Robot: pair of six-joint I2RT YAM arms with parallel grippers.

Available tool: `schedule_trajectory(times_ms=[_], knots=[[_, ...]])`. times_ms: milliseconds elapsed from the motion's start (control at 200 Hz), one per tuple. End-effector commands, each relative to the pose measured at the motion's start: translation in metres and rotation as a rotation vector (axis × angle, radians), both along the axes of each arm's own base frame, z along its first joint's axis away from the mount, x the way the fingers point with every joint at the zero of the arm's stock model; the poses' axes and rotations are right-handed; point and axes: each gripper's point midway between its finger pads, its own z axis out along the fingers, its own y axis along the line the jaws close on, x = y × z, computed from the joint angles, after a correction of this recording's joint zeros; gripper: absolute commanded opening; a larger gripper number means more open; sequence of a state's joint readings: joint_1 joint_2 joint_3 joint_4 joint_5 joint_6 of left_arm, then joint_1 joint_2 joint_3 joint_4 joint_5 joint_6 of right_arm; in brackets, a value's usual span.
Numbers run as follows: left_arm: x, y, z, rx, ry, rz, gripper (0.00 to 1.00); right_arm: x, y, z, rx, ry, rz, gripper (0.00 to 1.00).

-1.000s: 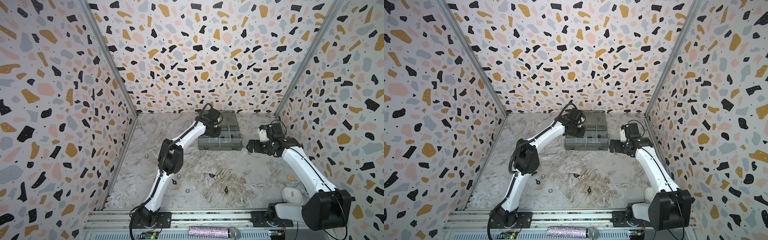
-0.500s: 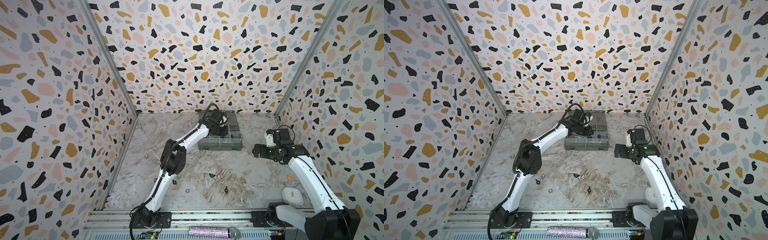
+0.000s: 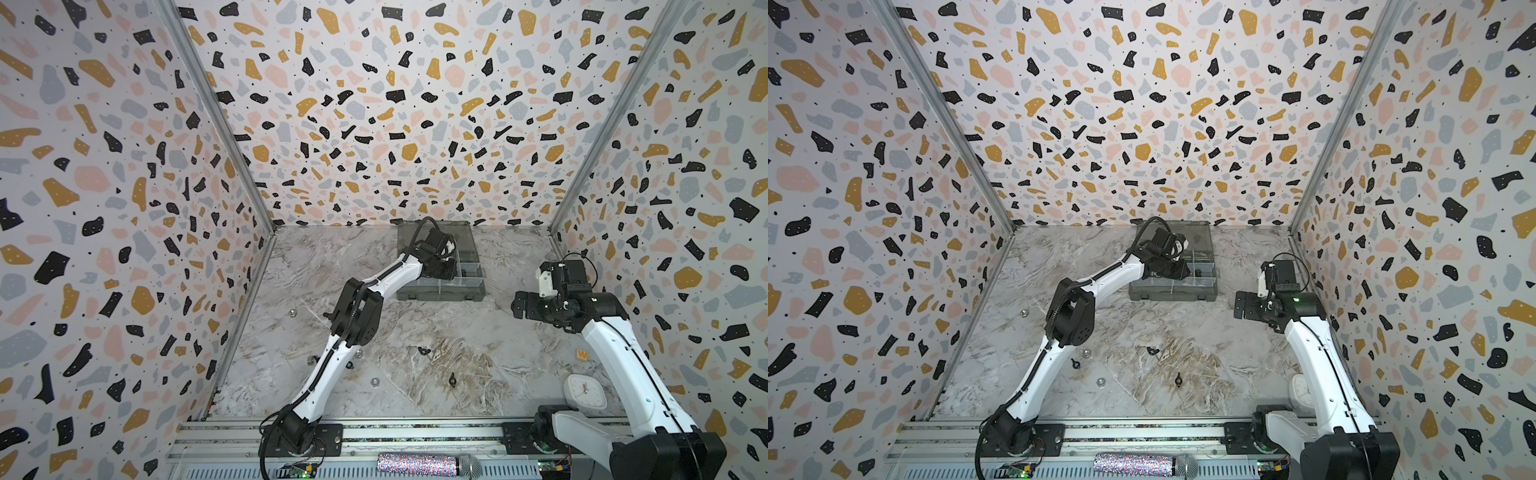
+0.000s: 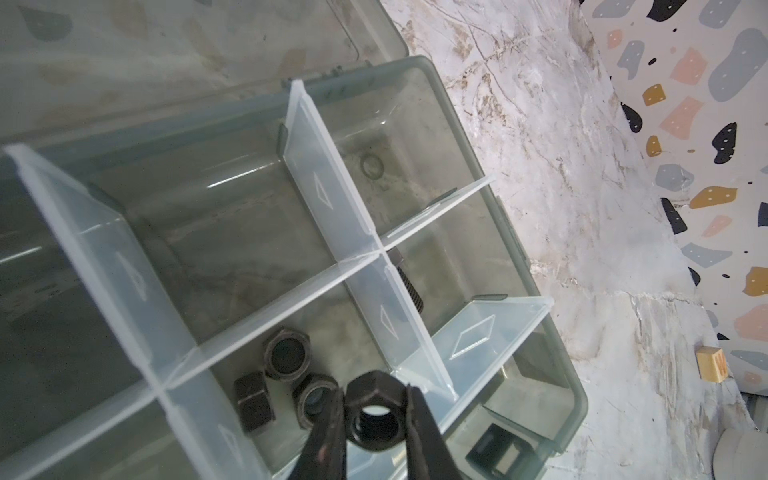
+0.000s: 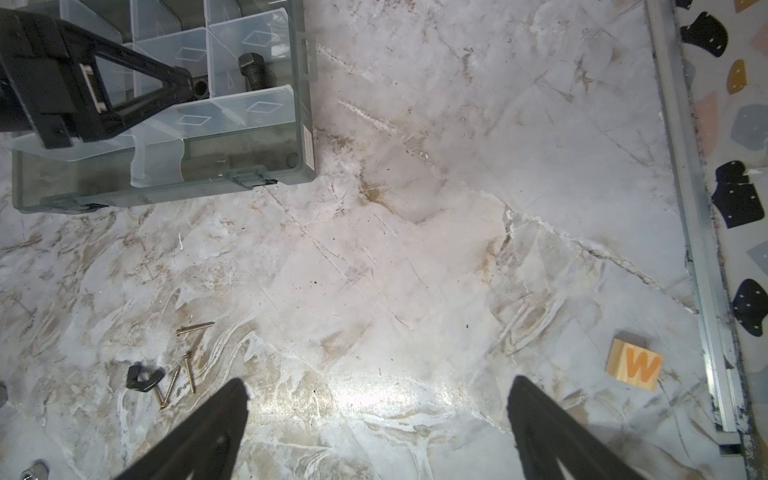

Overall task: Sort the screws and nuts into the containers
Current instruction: 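Drop the nut into a compartment with the left gripper while the right arm moves aside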

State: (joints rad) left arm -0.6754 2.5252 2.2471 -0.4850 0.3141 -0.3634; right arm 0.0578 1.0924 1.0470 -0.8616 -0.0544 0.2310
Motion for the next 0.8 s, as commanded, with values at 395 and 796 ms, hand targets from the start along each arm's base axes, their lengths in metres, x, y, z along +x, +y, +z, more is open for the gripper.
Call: schedule_trajectory(times_ms=[395,796], knots=[[0.011,0.01,0.117,-0.089,-0.188,0.001,0.89,0.008,0.007,0.011,0.037,-0.035,0.027,0.99],[0.019,0.164,0.1,0.449,-0.245,0.362,0.91,0.047,0.013,-0.003,0.075,-0.083,0.01,0.99]])
